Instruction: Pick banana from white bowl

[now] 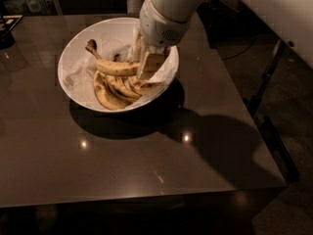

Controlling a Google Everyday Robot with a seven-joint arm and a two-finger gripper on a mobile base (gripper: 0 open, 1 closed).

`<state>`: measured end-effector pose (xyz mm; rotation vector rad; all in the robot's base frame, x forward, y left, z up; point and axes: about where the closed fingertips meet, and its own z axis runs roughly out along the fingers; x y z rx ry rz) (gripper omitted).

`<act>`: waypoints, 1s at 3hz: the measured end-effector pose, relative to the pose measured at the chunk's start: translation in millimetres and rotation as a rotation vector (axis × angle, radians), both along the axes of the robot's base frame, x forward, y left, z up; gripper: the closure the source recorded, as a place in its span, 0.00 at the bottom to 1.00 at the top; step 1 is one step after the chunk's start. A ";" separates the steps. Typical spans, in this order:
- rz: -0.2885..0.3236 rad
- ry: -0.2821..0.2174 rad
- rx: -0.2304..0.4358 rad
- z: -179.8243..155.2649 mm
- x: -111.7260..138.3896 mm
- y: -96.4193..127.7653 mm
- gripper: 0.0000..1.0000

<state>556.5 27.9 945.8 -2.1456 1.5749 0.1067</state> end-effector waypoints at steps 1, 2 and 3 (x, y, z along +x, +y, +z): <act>-0.014 -0.025 0.047 11.2 -16.4 -19.8 1.00; -0.069 -0.049 0.088 19.7 -50.8 -62.8 1.00; -0.069 -0.049 0.088 19.7 -50.8 -62.8 1.00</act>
Offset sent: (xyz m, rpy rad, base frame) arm -0.0474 -0.0720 0.0188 0.1174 -0.0481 -0.0841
